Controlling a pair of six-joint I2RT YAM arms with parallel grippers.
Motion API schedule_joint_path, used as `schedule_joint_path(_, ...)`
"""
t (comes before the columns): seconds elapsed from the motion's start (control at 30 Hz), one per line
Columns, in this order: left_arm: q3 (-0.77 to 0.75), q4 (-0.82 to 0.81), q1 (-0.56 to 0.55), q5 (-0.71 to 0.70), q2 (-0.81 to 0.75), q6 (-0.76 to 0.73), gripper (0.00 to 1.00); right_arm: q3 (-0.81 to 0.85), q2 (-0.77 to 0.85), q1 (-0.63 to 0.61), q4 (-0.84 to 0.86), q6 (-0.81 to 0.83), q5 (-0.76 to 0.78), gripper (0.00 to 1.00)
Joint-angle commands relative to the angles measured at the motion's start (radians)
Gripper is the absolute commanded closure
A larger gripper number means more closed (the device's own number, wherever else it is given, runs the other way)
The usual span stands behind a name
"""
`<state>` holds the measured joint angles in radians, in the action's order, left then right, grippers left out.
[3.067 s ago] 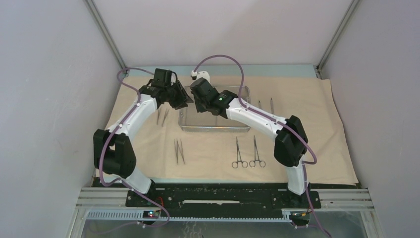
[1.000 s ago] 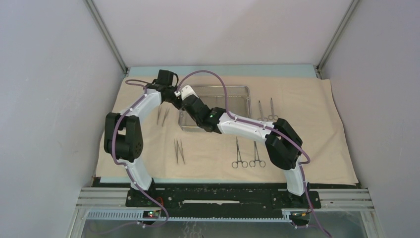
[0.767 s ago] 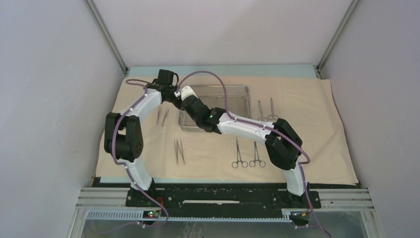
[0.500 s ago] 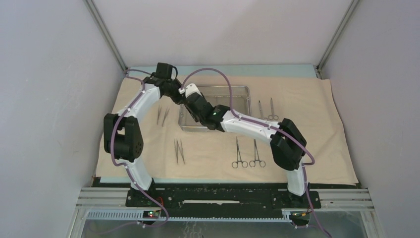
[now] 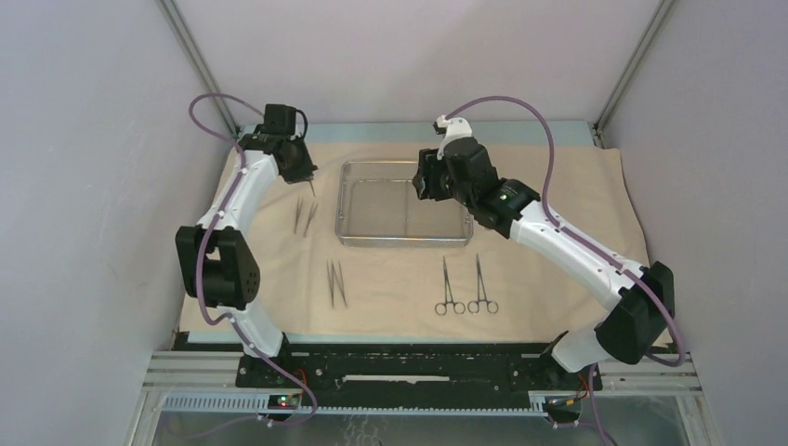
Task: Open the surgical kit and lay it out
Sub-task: Place the medical item in the surgical kit.
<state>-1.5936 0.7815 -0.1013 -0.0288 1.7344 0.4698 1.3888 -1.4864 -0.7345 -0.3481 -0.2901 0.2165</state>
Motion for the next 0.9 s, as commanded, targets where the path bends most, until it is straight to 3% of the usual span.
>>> schedule_joint_path(0.0,-0.040,0.018,-0.002,-0.132,0.029,-0.171,1.00,-0.039,0.058,0.012,0.015,-0.061,-0.088,0.41)
schedule_joint_path(0.27,-0.017,-0.020,-0.006,-0.162,0.129,-0.260,0.94,-0.047,0.094,0.040,0.026,-0.060,-0.126,0.41)
schedule_joint_path(0.87,0.038,-0.088,-0.061,-0.097,0.298,-0.290,0.96,-0.046,0.091,0.119,0.033,-0.080,-0.181,0.41)
